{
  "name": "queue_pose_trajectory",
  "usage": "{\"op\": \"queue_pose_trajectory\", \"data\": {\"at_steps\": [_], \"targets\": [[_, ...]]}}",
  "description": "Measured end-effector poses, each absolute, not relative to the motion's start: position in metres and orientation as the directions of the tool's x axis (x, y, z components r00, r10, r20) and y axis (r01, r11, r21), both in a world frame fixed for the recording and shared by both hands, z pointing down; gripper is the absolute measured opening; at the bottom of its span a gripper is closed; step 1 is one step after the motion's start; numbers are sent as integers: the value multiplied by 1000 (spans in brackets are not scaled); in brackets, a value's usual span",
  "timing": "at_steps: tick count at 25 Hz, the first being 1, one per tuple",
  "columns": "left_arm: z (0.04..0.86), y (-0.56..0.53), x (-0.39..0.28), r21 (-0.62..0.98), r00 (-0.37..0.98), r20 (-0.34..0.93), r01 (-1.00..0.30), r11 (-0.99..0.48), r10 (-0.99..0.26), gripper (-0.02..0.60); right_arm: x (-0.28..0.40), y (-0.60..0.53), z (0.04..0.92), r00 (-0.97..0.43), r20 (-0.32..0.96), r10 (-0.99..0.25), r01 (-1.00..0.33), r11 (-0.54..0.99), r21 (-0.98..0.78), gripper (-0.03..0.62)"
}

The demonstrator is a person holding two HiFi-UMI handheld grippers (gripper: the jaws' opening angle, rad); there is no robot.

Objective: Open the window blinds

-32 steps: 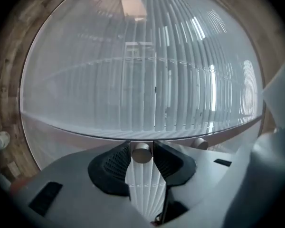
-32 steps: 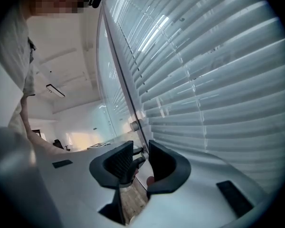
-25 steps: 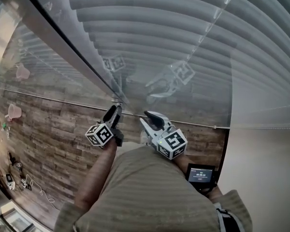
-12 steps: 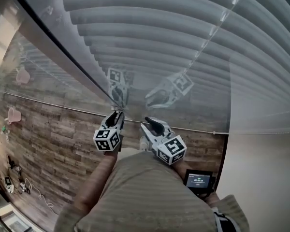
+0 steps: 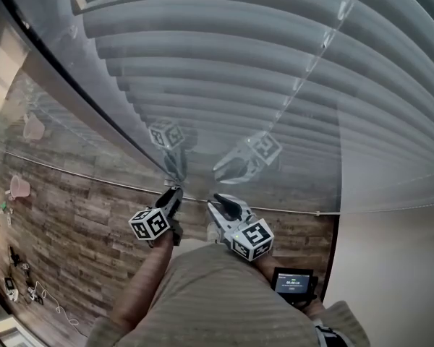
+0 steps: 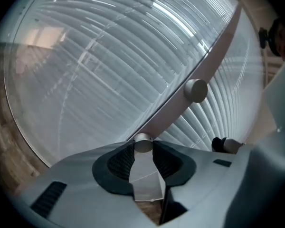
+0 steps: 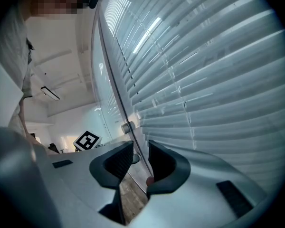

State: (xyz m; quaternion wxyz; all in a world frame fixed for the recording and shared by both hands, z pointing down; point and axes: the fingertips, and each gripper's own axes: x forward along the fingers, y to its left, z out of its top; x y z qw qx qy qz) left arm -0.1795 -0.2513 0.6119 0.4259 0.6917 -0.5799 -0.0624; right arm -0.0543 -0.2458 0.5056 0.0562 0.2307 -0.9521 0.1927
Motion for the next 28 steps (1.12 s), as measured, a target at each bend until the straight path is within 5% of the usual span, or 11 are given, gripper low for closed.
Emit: {"op": "queue_pose_trajectory", "data": {"at_steps": [12,21,28], "targets": [[626,-262,-178,961,400,163,-272,53,-902,135,-51,-252,523,-885,190,-425,-465,813,-349,107],[635,-257,-178,992,308,11,119,50,-951,135,-46,-242,527,-884,191,-427,-467,821,-329,106],[635,-253,-181,961,230,-4,269,59,-973,135,-47,-236,527,-883,201,-425,-470,816,-337,104]]}}
